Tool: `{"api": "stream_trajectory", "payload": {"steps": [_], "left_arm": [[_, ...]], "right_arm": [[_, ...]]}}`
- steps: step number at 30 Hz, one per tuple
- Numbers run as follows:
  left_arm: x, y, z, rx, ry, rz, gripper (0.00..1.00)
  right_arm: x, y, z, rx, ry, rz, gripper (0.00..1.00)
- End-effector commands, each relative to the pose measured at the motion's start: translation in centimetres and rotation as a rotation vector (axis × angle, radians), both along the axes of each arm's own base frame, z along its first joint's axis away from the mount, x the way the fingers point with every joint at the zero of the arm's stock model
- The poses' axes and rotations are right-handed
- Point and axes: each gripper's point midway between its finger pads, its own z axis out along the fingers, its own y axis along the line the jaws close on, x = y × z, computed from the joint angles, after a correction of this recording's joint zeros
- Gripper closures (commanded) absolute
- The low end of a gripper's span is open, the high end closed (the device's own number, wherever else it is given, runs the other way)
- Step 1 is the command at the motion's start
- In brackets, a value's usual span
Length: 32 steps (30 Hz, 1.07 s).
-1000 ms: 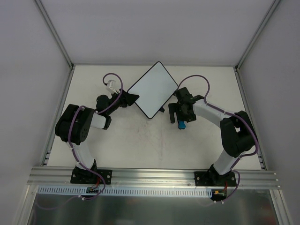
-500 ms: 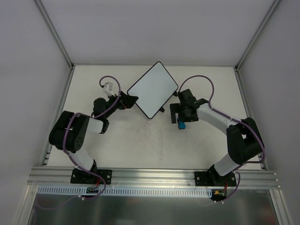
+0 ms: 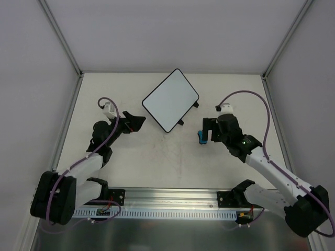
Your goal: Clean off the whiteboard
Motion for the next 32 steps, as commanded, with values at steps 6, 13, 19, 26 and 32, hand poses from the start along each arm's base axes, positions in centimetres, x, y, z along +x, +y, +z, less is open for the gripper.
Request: {"api": "stream_trajectory", "payload": {"steps": [6, 13, 19, 26, 32], "left_arm": [[-4.7, 2.6, -1.6, 0.077, 0.083, 0.067, 0.01], [-7.3, 4.4, -2.5, 0.143, 0.089, 0.115, 0.01], [-8.6, 5.3, -2.7, 0.183, 0.052, 0.132, 0.01], [-9.5, 5.7, -3.4, 0.227, 0.061, 0.125, 0.01], [-9.7, 5.6, -3.4, 0.230, 0.068, 0.119, 0.01]], "right_arm": [[-1.5, -2.0, 4.1, 0.104, -0.251, -0.021, 0.01], [-2.3, -3.3, 3.0, 0.082, -0.271, -0.046, 0.01], [-2.2, -3.6, 2.9, 0.072, -0.273, -0.060, 0.01], [-2.3, -3.3, 3.0, 0.081, -0.272, -0.049, 0.01], [-2.3, -3.1, 2.9, 0.064, -0.268, -0.021, 0.01]]}}
